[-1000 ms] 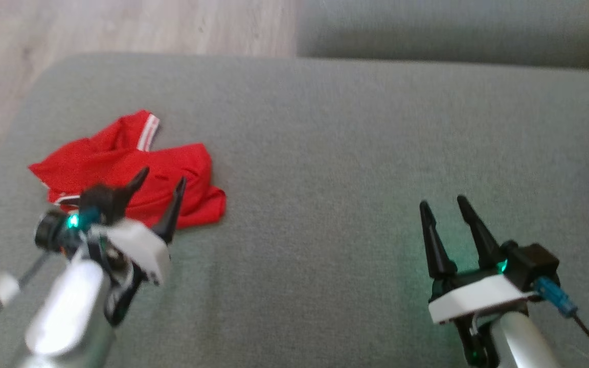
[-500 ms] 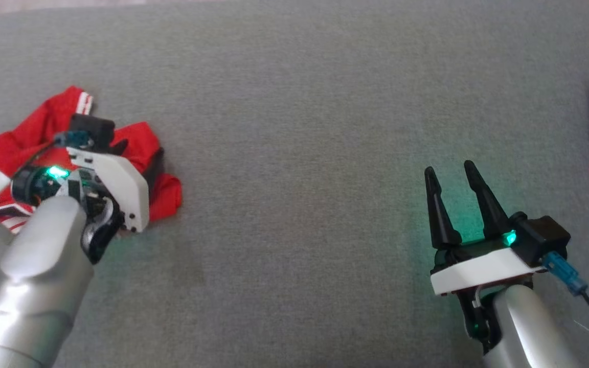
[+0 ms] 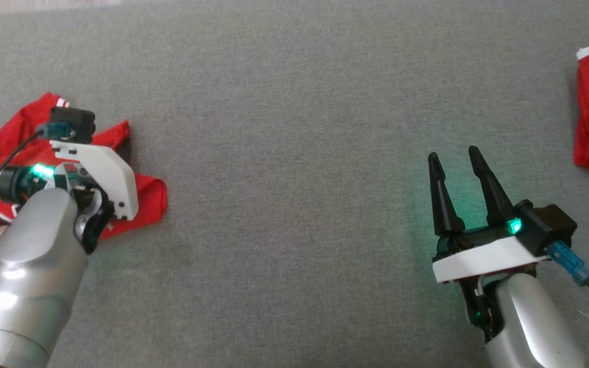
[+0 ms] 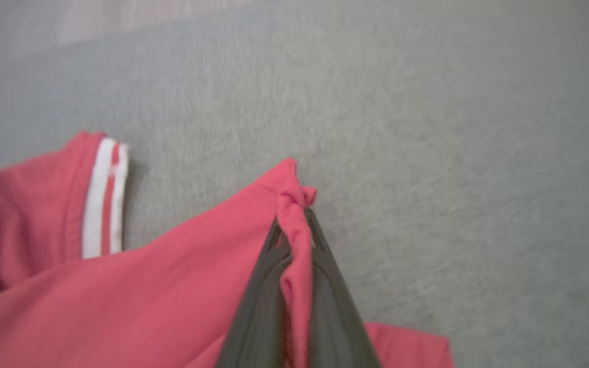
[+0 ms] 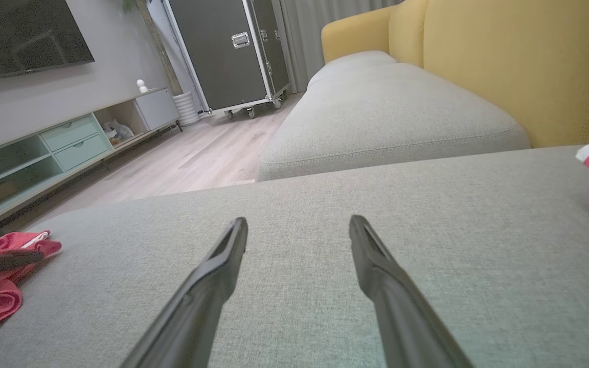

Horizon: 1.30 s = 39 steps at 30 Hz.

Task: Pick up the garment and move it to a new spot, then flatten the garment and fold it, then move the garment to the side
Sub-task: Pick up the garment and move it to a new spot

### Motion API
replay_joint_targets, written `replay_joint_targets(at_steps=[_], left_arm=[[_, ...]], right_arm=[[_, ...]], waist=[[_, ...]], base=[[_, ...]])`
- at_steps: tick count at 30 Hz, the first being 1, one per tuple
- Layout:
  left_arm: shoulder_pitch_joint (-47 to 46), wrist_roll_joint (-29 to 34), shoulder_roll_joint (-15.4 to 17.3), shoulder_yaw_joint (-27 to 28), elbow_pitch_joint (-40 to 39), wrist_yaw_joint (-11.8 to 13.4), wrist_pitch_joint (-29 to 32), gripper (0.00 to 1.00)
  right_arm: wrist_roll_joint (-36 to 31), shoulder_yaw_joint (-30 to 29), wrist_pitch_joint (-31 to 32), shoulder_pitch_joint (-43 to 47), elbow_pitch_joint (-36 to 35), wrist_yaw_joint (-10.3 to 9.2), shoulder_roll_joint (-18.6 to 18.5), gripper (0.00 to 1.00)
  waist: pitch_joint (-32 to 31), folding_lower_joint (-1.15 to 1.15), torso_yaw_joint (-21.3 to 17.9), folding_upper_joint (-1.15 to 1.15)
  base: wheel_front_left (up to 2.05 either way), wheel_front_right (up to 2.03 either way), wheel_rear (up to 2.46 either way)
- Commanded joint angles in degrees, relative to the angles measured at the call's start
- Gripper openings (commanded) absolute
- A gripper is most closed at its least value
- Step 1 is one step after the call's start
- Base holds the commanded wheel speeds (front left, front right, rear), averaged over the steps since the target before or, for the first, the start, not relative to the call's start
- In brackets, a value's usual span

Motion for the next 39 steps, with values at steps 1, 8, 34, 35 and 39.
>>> replay_joint_targets(at_steps=[1, 8, 34, 35, 39], left_arm=[[-1.8, 0.7, 1.8, 1.4, -2.3, 0.1, -5.2, 0.00], [-5.1, 3.2, 1.2, -0.6, -10.1, 0.1, -24.9, 0.00], [-23.9, 13.1, 4.0, -18.2, -20.4, 0.1, -34.0, 0.00], [-24.8, 13.6, 3.7, -18.6, -19.7, 0.1, -34.1, 0.00], [-27.1, 14.6, 2.4, -18.9, -15.1, 0.4, -34.3, 0.72]], right_arm=[[0.0, 1.4, -0.6, -0.9, -1.7, -0.05, -0.1, 1.00], [0.5, 1.7, -0.6, -1.0, -1.6, -0.05, -0.1, 1.00], [8.1, 4.9, -0.6, -5.7, -4.5, -0.05, -0.1, 1.00], [8.2, 5.2, -0.6, -5.9, -4.6, -0.05, -0.1, 1.00], [8.5, 5.7, -0.6, -6.4, -4.8, -0.05, -0.1, 1.00]], waist=[[-0.8, 0.00, -0.4, 0.00], [-2.6, 0.00, -2.3, 0.00], [5.2, 0.00, -19.8, 0.00], [5.4, 0.00, -20.4, 0.00], [5.8, 0.00, -21.7, 0.00]], base=[[0.00, 0.00, 0.00], [0.00, 0.00, 0.00], [0.00, 0.00, 0.00], [0.00, 0.00, 0.00], [0.00, 0.00, 0.00]])
